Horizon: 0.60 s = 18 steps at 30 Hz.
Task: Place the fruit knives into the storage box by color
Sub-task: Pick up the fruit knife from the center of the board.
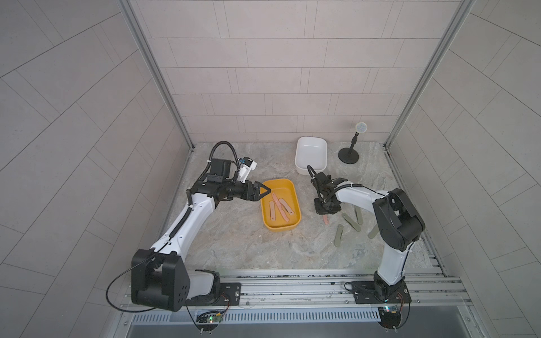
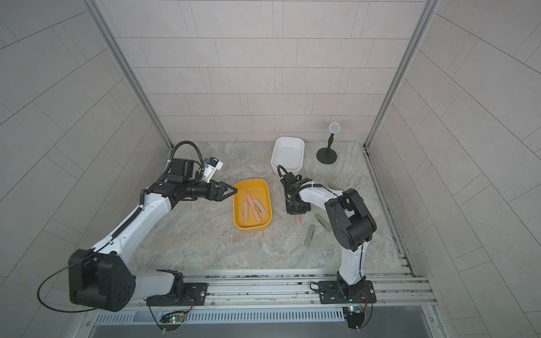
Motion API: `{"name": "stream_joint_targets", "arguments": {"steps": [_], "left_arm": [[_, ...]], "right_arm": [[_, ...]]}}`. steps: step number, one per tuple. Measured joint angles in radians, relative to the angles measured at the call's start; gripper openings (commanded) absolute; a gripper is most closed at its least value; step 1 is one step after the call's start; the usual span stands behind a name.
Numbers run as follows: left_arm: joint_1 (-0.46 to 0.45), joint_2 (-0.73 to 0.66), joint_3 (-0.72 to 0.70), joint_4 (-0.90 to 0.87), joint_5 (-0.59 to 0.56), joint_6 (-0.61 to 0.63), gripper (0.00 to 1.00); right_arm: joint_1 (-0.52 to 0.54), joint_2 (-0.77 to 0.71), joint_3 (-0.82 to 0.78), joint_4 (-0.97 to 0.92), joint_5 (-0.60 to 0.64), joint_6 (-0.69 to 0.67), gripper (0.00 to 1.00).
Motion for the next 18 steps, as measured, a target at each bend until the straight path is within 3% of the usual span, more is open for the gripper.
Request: {"name": "stream_joint_targets", "arguments": {"steps": [6,18], "left_arm": [[0.0,0.0,0.0,0.0,-0.001,0.002,0.88],[0.0,-0.009,0.002,-0.03,-0.006,0.02,0.88]], "right_arm": [[0.007,0.01,0.016,-0.003,-0.003,-0.002,0.22],[0.015,0.009,0.013,-0.007,0.002,0.001,0.35]]}}
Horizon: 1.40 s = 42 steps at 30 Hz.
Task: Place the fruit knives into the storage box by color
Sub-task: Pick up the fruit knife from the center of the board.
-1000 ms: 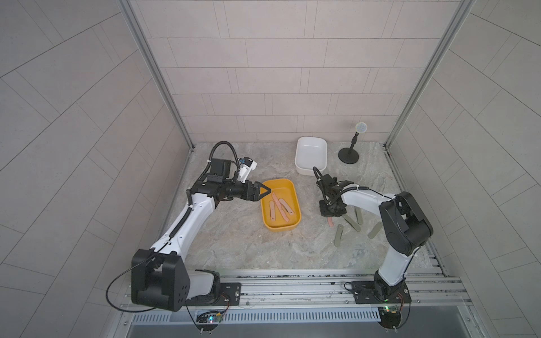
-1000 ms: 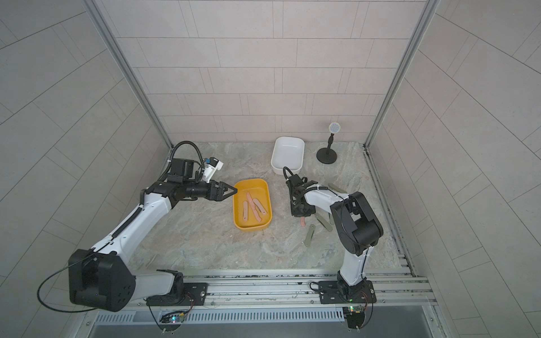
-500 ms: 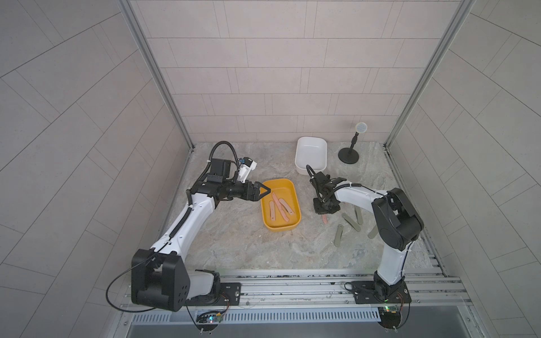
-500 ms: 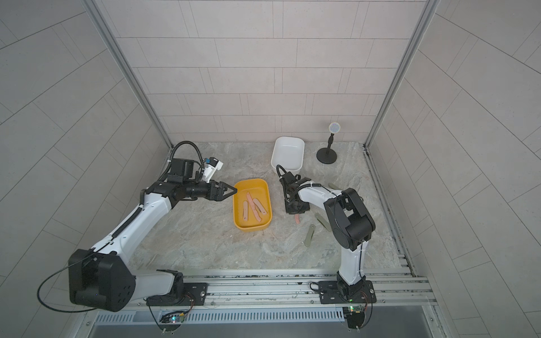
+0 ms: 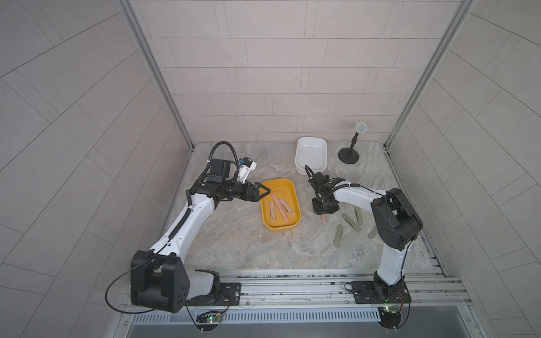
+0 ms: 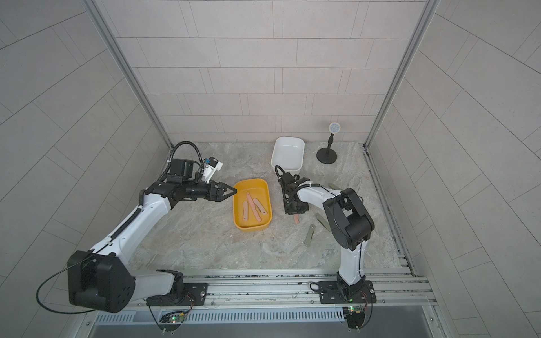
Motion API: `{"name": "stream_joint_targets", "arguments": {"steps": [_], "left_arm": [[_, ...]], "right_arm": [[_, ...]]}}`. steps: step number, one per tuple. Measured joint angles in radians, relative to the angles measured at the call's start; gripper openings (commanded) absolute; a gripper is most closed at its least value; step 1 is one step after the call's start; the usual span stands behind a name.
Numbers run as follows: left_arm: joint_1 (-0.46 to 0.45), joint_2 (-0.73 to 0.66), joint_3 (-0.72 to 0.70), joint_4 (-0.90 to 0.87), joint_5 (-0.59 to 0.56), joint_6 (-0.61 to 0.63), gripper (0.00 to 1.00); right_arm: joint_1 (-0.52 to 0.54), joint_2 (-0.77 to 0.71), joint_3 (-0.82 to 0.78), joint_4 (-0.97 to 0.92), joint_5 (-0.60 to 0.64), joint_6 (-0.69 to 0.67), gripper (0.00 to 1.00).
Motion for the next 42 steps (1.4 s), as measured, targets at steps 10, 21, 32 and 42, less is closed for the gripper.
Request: {"name": "stream_joint_targets", "arguments": {"steps": [10,21,32,42], "left_arm": [[0.001,-0.019,0.013,-0.135,-0.003,0.09,0.88],[0.027,-0.053,-0.003,-0.187,0.0,0.135,0.88],[0.033,-0.054,-0.017,-0.183,0.0,0.134,0.88],[0.033,-0.054,-0.023,-0.18,0.0,0.134,0.88]], "right_arm": [[0.01,-0.019,-0.025,0.001,0.003,0.002,0.36],[0.021,-0.034,-0.047,0.001,0.005,0.01,0.35],[0.023,-0.05,-0.075,0.032,-0.001,0.018,0.31],[0.019,-0.056,-0.087,0.048,-0.01,0.019,0.27]]}}
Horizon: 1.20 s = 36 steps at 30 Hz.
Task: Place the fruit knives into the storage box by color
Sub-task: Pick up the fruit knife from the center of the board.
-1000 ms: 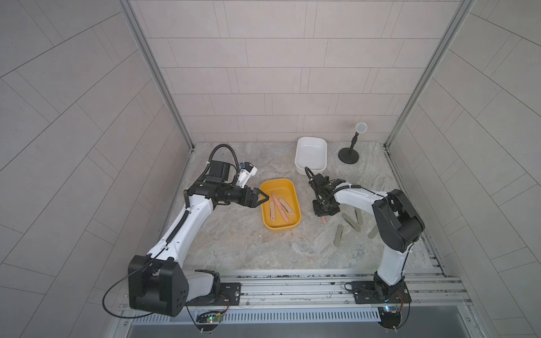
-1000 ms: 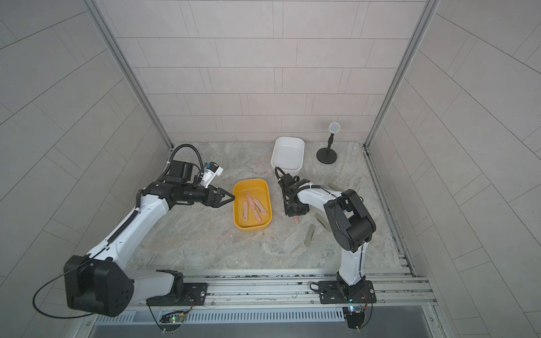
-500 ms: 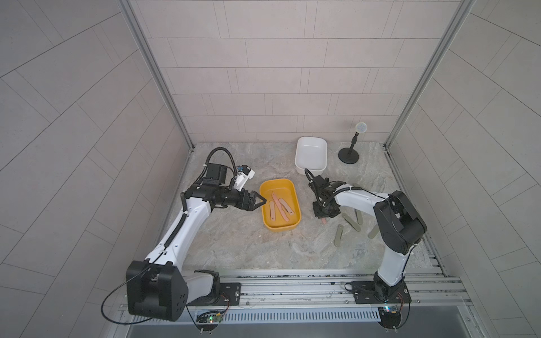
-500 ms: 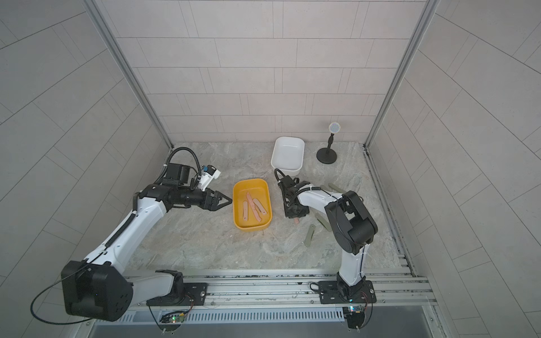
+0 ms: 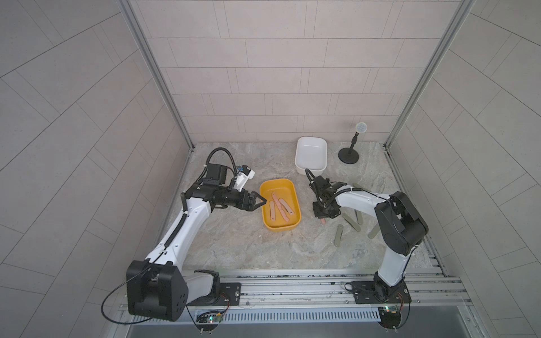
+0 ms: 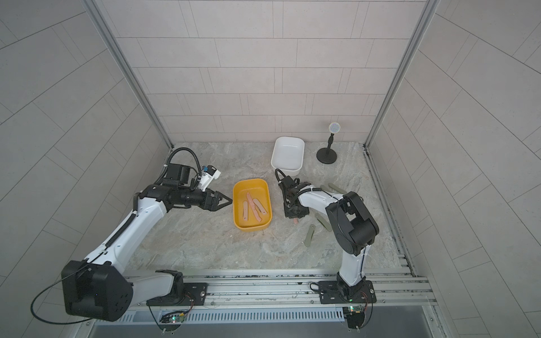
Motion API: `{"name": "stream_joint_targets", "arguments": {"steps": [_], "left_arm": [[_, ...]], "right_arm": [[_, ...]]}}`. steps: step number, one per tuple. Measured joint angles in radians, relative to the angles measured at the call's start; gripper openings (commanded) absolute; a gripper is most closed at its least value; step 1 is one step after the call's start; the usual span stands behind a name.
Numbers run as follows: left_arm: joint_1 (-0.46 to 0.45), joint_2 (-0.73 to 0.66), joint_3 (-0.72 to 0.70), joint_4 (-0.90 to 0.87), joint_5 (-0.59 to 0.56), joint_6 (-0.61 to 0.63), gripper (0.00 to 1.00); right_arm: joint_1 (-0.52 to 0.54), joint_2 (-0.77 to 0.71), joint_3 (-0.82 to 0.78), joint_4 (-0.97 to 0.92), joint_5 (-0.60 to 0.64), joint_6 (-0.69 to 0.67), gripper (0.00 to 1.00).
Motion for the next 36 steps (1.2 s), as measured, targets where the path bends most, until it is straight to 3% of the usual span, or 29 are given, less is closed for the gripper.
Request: {"name": "stream_joint_targets", "arguments": {"steps": [36], "left_arm": [[0.013,-0.003,-0.005,0.002,0.0,0.0,0.88]], "right_arm": [[-0.008,-0.026,0.017,-0.08,-0.009,-0.008,0.23]]}}
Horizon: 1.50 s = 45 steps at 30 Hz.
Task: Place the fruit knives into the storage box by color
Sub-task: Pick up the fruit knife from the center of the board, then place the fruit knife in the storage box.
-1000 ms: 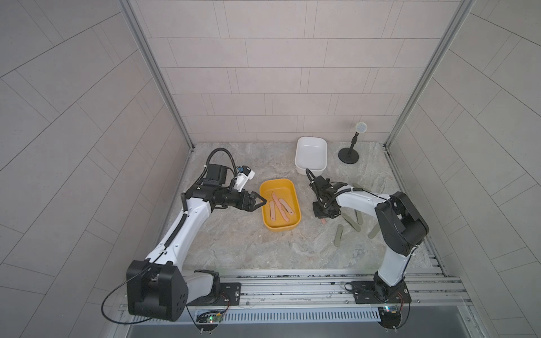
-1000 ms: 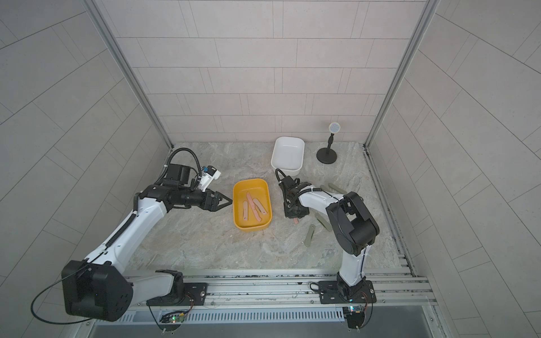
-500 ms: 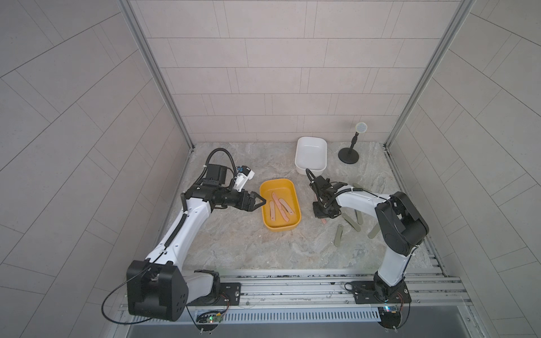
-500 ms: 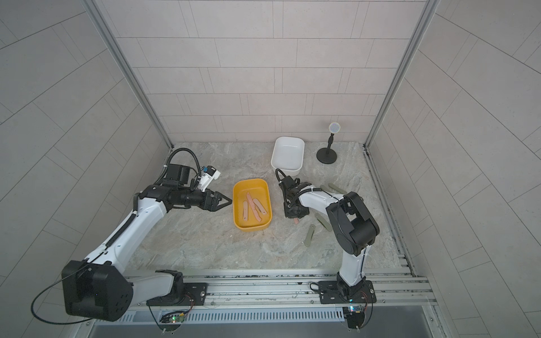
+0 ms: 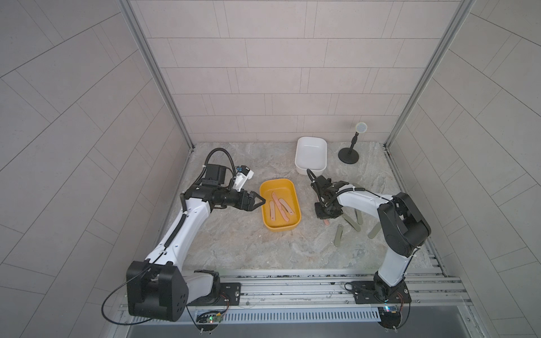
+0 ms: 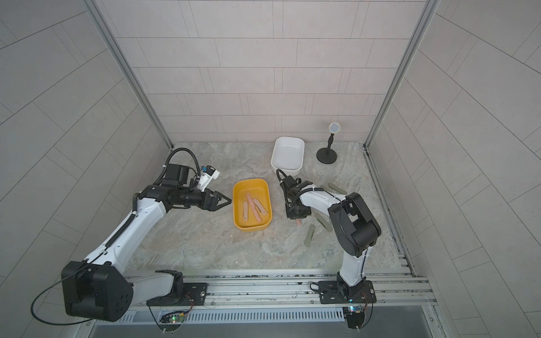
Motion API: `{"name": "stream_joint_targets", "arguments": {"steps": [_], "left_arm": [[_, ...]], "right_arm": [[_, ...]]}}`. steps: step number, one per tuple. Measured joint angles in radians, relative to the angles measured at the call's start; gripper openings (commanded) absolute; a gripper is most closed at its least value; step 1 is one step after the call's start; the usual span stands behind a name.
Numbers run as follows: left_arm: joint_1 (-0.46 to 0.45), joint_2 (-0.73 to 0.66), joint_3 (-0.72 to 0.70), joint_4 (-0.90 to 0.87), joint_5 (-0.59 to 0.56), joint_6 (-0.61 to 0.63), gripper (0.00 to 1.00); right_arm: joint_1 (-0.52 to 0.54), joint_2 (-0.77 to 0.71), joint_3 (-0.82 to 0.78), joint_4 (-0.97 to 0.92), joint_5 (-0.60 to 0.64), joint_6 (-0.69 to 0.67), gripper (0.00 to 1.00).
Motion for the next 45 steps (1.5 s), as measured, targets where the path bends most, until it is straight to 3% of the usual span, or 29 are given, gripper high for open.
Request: {"name": "stream_joint_targets", "arguments": {"steps": [15,30,45], "left_arm": [[0.007,-0.002,-0.006,0.006,-0.001,0.0,0.88],[0.106,-0.012,-0.006,0.006,0.01,0.0,0.88],[0.118,-0.01,-0.006,0.006,0.021,0.0,0.88]], "right_arm": [[0.019,-0.013,0.082,-0.064,0.007,-0.004,0.23],[0.167,-0.021,0.375,-0.184,0.036,-0.006,0.24],[0.288,0.198,0.552,-0.188,-0.005,0.015,0.24]]}}
